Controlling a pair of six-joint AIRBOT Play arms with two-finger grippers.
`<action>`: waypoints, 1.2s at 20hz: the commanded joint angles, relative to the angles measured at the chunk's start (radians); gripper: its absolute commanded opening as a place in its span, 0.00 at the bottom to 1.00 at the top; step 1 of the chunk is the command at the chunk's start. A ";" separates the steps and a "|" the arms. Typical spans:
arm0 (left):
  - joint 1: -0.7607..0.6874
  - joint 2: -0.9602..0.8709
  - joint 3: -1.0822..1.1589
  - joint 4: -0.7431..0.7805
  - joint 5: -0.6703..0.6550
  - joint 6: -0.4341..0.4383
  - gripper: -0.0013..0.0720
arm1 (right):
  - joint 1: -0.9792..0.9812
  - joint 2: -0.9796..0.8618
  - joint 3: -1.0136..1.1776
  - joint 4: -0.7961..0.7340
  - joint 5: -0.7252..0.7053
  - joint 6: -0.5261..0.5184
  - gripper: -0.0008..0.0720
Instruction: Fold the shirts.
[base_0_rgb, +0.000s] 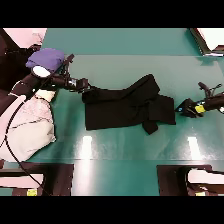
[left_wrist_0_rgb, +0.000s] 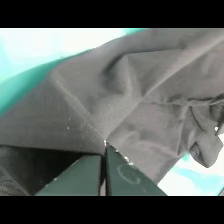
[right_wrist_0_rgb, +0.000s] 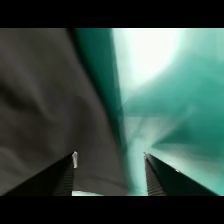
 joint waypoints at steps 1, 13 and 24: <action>-0.001 -0.001 0.034 0.010 -0.040 0.001 0.05 | 0.066 -0.072 0.000 0.058 -0.090 -0.032 0.56; -0.001 0.297 0.492 0.241 -0.153 -0.107 0.05 | -0.002 0.432 0.338 0.045 -0.105 -0.056 0.02; -0.001 0.617 0.897 0.179 -0.087 -0.238 0.05 | -0.002 0.700 0.912 -0.016 -0.298 -0.036 0.02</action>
